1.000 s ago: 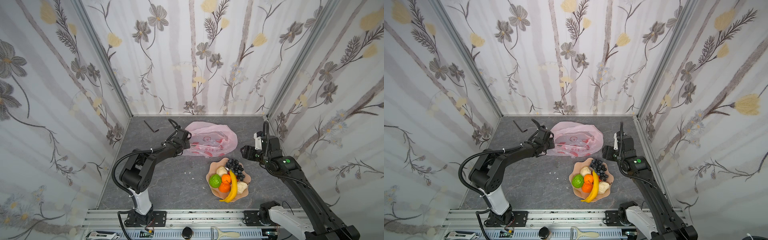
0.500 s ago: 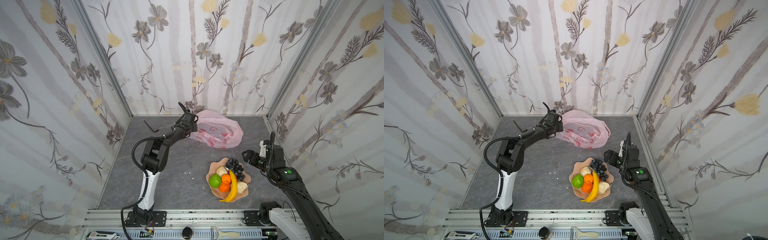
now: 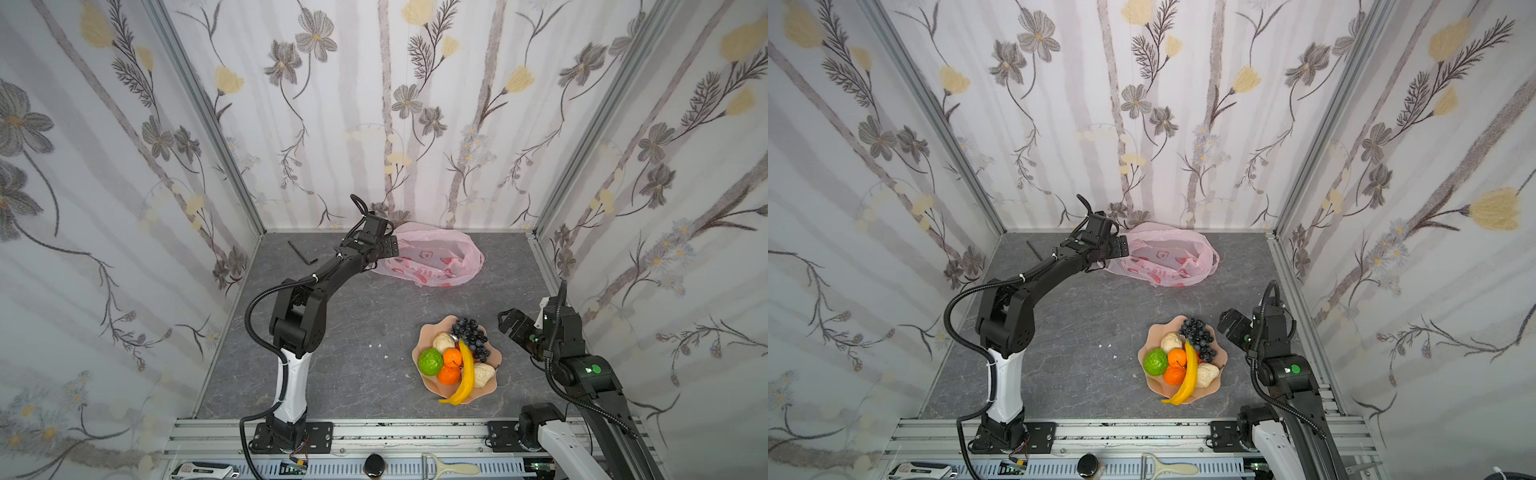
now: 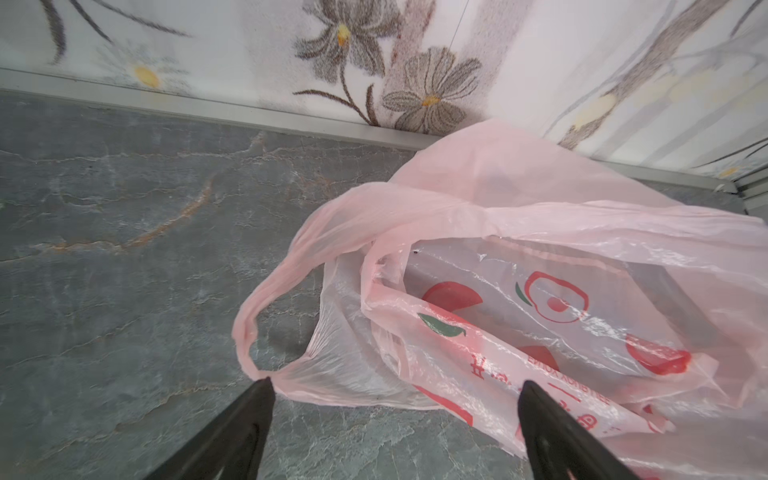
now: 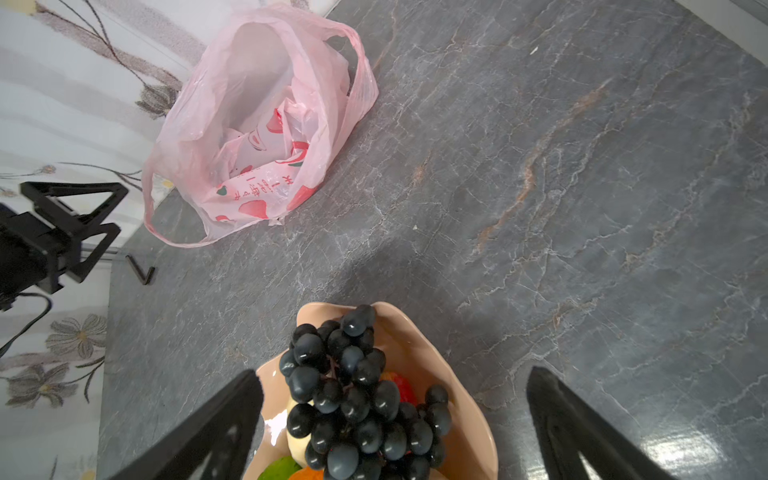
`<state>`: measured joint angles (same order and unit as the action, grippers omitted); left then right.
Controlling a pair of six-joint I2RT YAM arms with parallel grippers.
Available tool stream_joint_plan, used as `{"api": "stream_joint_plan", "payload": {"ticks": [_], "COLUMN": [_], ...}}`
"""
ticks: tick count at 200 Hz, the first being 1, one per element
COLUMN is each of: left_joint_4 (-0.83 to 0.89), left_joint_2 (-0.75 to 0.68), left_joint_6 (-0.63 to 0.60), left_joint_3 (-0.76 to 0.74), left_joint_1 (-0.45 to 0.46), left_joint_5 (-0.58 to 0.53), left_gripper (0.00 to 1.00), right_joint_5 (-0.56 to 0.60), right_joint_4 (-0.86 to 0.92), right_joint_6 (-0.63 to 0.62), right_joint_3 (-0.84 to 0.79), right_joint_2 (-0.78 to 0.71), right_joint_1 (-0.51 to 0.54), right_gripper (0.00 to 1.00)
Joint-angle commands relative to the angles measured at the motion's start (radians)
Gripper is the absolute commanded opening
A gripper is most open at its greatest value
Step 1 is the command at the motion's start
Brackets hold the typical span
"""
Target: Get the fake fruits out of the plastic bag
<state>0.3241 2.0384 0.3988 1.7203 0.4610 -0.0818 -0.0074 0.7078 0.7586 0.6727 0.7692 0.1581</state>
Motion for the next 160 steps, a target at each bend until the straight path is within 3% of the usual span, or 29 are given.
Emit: {"api": "stream_joint_plan", "payload": {"ticks": [1, 63, 104, 160], "left_joint_4": [0.018, -0.055, -0.106, -0.127], "left_joint_2": [-0.068, -0.263, -0.352, -0.389], "left_joint_6": [0.037, 0.083, 0.107, 0.113], "left_joint_3": [-0.074, -0.337, -0.462, -0.518], "left_joint_1": [0.003, 0.013, 0.013, 0.010], "left_joint_5": [-0.004, -0.058, -0.076, -0.094], "left_gripper": [0.99, 1.00, 1.00, 1.00], "right_joint_5": [0.024, 0.046, -0.003, -0.065], "right_joint_4": [0.060, 0.107, 0.075, -0.031], "right_joint_6": [0.108, 0.318, 0.409, 0.470], "right_joint_3": [-0.038, -0.132, -0.217, -0.282], "right_joint_2": [-0.025, -0.101, -0.154, -0.173], "right_joint_1": [0.034, 0.205, 0.238, 0.252], "right_gripper": [1.00, 1.00, 1.00, 1.00]}}
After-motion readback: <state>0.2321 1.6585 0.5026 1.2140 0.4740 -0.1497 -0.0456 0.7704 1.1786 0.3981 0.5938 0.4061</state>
